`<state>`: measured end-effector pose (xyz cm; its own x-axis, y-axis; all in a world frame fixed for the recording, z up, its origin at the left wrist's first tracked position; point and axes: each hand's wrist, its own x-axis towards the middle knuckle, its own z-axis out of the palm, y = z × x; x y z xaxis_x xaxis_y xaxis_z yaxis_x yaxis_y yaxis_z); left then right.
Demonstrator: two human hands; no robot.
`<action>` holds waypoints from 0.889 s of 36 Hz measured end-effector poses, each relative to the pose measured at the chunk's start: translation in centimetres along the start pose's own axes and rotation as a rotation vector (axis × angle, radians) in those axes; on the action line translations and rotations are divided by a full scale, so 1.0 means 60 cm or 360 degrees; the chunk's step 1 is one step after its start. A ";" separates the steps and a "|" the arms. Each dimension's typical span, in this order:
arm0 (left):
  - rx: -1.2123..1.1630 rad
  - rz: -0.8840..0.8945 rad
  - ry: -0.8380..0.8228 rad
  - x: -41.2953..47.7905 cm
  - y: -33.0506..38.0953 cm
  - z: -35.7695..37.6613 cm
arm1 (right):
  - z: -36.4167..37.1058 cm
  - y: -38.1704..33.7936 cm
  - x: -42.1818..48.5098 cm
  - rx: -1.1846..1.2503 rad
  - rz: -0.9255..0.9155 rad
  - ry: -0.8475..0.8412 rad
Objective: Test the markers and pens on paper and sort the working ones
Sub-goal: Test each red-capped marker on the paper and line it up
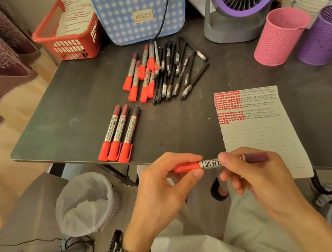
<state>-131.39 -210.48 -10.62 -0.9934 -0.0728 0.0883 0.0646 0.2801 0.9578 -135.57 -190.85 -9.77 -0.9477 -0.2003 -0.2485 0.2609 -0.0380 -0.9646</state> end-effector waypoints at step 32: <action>-0.0544 -0.0180 -0.0236 0.081 0.032 -0.031 | 0.024 0.013 -0.013 0.0024 -0.0047 -0.0327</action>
<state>-135.89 -212.07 -7.84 -0.9974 0.0609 -0.0396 -0.0432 -0.0585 0.9974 -134.37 -192.16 -10.17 -0.8980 -0.3942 -0.1955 0.2378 -0.0610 -0.9694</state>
